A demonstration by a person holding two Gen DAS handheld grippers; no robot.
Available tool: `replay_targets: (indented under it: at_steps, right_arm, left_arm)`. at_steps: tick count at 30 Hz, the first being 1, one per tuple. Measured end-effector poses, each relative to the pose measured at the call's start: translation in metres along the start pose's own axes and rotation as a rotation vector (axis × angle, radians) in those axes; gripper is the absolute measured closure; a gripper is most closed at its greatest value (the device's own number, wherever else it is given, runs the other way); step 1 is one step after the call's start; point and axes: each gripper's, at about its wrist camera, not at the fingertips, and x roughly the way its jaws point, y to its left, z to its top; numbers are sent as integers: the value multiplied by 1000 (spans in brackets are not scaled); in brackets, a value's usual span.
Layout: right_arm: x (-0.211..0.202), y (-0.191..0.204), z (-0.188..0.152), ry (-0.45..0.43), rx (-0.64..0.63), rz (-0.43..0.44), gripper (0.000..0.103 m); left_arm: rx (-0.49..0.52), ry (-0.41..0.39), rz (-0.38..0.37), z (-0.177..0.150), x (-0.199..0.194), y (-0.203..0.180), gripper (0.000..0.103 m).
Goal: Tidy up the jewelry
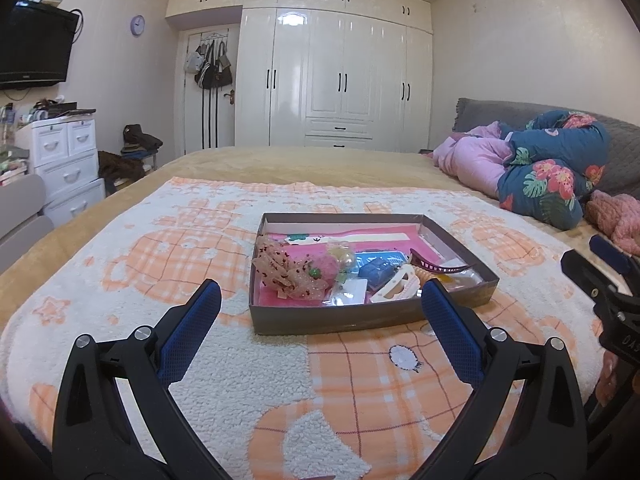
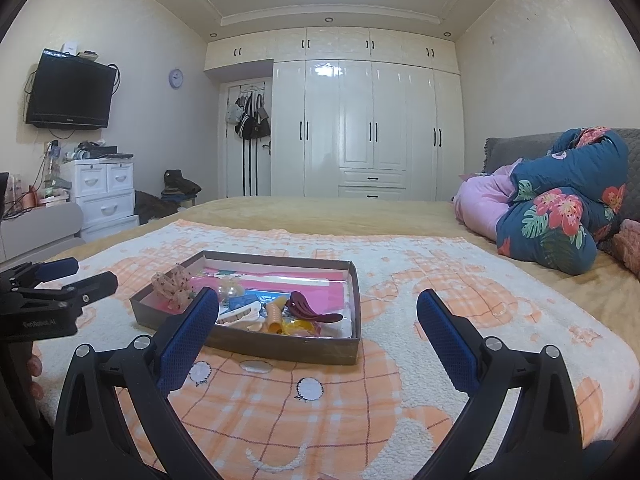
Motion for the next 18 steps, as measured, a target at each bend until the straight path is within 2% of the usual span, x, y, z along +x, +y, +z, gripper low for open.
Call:
replay_targets:
  at_steps: [5, 8, 12, 15, 17, 18]
  right_arm:
    - [16, -14, -1, 42, 45, -34, 6]
    - [49, -45, 0, 121, 80, -143, 6]
    - [129, -116, -6, 351, 86, -336, 6]
    - [183, -179, -12, 518, 191, -439, 6]
    - [207, -213, -15, 573, 259, -508, 6]
    - [207, -213, -15, 573, 259, -508, 6]
  left_arm:
    - [-49, 34, 59, 5, 11, 20, 11]
    - [-119, 94, 175, 13, 32, 61, 11]
    - [-243, 172, 372, 26, 68, 144, 11]
    - [-311, 235, 494, 29, 99, 208, 11]
    - [-327, 280, 566, 27, 121, 241, 11]
    - [-338, 302, 572, 25, 129, 252, 11]
